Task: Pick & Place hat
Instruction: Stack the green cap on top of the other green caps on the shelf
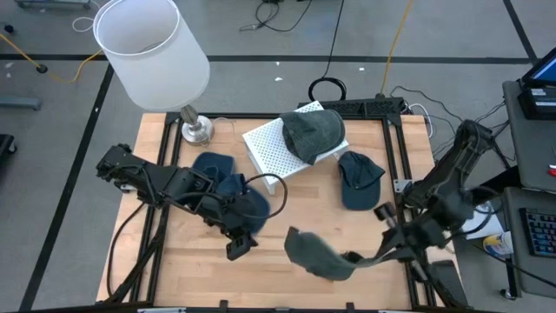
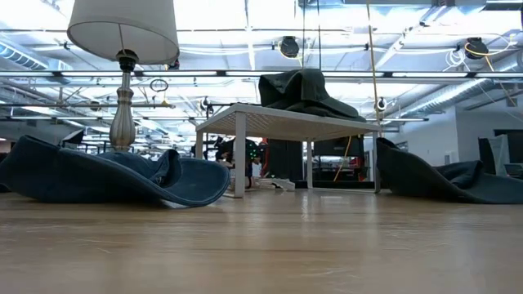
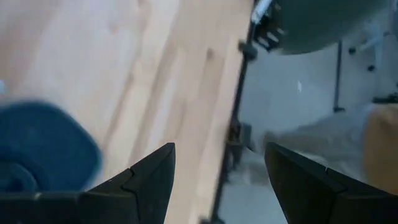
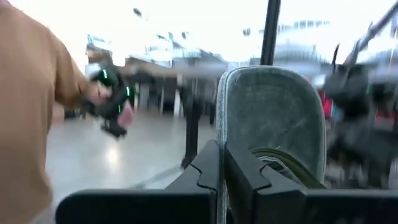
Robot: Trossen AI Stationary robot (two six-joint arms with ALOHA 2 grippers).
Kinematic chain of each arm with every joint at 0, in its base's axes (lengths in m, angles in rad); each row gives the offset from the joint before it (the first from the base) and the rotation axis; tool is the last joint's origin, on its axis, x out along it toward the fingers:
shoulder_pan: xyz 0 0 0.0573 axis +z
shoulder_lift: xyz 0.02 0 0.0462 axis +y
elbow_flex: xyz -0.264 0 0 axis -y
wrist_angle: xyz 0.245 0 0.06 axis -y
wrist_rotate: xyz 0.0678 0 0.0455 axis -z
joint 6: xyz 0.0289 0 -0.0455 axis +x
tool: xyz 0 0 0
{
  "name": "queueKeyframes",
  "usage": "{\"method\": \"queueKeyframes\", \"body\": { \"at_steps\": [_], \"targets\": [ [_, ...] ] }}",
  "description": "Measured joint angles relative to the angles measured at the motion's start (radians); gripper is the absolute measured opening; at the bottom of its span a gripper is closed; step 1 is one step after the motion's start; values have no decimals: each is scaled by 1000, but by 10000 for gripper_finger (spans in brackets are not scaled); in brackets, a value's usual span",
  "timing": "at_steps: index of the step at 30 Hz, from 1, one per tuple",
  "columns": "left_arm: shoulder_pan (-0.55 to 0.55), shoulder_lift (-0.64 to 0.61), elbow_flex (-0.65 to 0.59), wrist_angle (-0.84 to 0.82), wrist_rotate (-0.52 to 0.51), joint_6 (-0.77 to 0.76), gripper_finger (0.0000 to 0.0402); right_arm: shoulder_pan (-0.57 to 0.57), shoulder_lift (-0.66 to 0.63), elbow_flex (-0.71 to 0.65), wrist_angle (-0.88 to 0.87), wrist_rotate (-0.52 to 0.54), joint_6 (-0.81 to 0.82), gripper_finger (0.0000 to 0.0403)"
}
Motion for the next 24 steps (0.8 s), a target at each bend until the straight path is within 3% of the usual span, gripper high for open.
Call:
{"method": "queueKeyframes", "body": {
  "at_steps": [10,15,24],
  "targets": [
    [-70,-96,0,67,-352,158,253,-5,-45,0,269,-53,-332,4],
    [-118,-155,0,77,-508,208,253,-34,-45,0,438,-135,-519,4],
    [-173,-246,0,291,-758,260,253,-156,-22,8,630,-174,-646,4]
  ]
}}
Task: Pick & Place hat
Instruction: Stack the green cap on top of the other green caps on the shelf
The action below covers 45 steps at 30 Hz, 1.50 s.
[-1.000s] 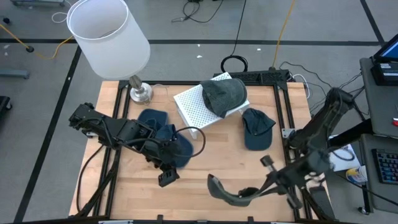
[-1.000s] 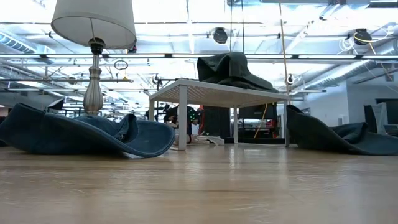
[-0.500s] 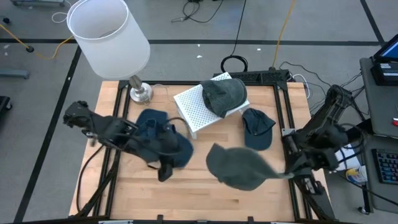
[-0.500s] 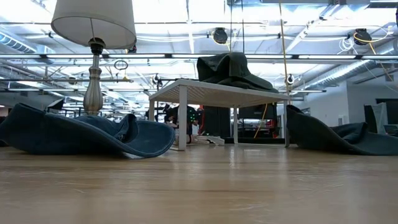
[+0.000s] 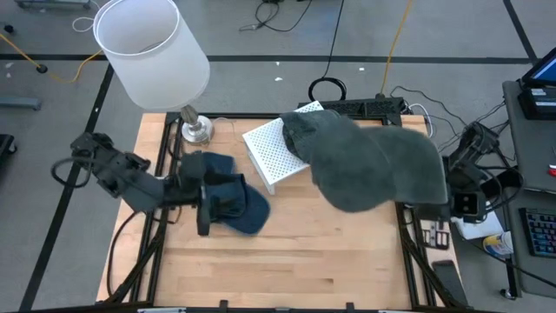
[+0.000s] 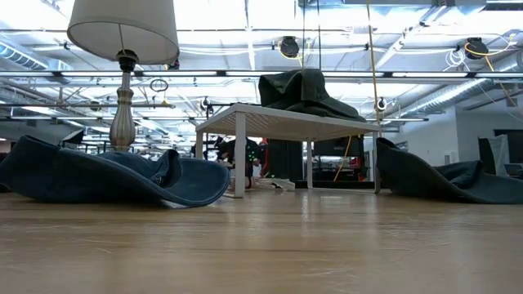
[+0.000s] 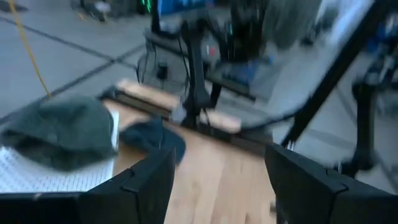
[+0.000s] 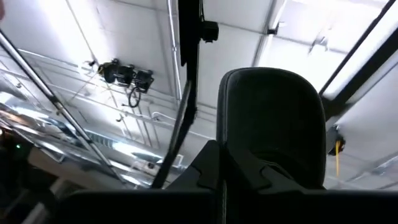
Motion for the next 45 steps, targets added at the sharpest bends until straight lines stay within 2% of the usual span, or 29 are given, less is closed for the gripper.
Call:
{"method": "queueKeyframes", "body": {
  "at_steps": [5,9,13,18,28,36,45],
  "targets": [
    [21,-25,0,156,-46,37,253,-121,32,74,-18,-45,6,4],
    [52,-30,0,298,-40,106,253,-221,61,165,-129,-104,50,4],
    [94,-34,0,425,56,162,253,-325,102,273,-243,-206,131,4],
    [149,-32,0,487,138,177,253,-436,181,402,-305,-325,225,4],
    [241,-32,0,571,292,215,253,-596,339,571,-308,-499,386,4],
    [275,-32,0,623,358,258,253,-660,449,651,-265,-536,467,4],
    [290,-32,0,664,496,262,253,-690,505,657,-171,-531,480,4]
  ]
}}
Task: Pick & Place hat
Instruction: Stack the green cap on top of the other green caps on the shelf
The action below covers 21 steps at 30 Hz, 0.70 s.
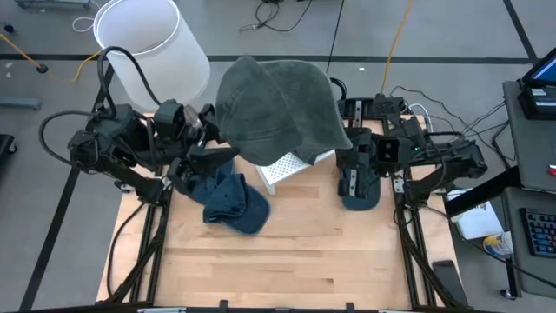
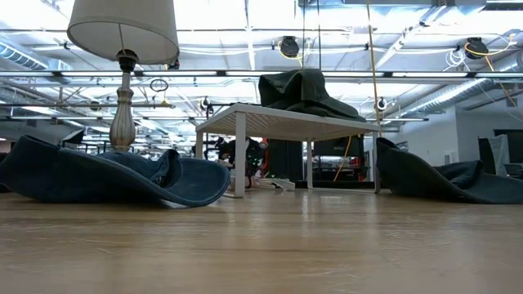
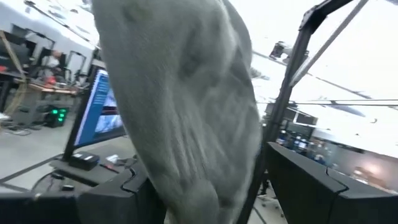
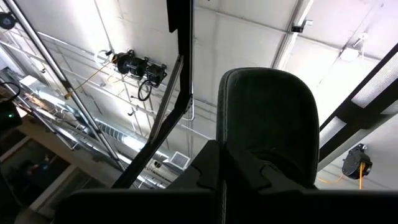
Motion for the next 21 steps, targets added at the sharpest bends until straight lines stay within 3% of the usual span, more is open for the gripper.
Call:
{"method": "queueKeyframes", "body": {
  "at_steps": [8,21],
  "targets": [
    [0,0,0,55,49,-17,243,-1,-11,0,-14,1,-1,4],
    [0,0,0,78,150,-34,95,-1,-17,0,-27,23,-4,4]
  ]
}}
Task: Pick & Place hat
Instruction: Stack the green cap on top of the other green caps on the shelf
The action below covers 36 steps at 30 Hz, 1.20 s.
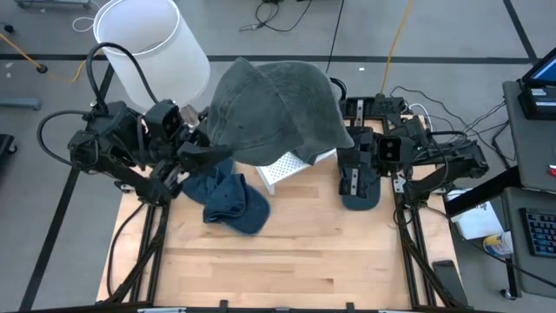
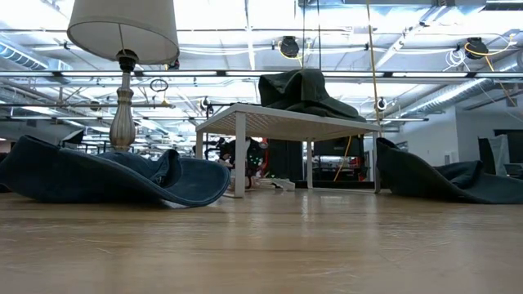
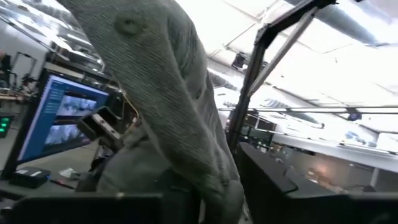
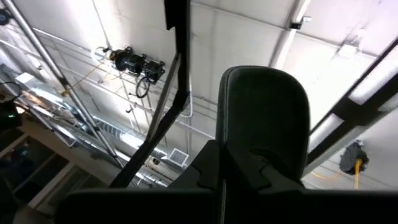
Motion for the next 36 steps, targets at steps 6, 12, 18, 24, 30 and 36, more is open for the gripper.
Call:
{"method": "queueKeyframes", "body": {
  "at_steps": [6,12,18,24,30,36],
  "targets": [
    [0,0,0,21,8,0,60,0,-10,0,0,33,3,5],
    [0,0,0,57,11,-1,18,3,-11,0,-29,34,2,30],
    [0,0,0,76,12,-1,28,4,-11,0,-130,77,24,66],
    [0,0,0,74,11,11,16,4,-11,0,-270,113,225,126],
    [5,0,0,66,8,-14,23,3,-21,0,-538,172,537,189],
    [10,0,0,46,5,-16,17,2,-34,0,-839,150,658,215]
  ]
}}
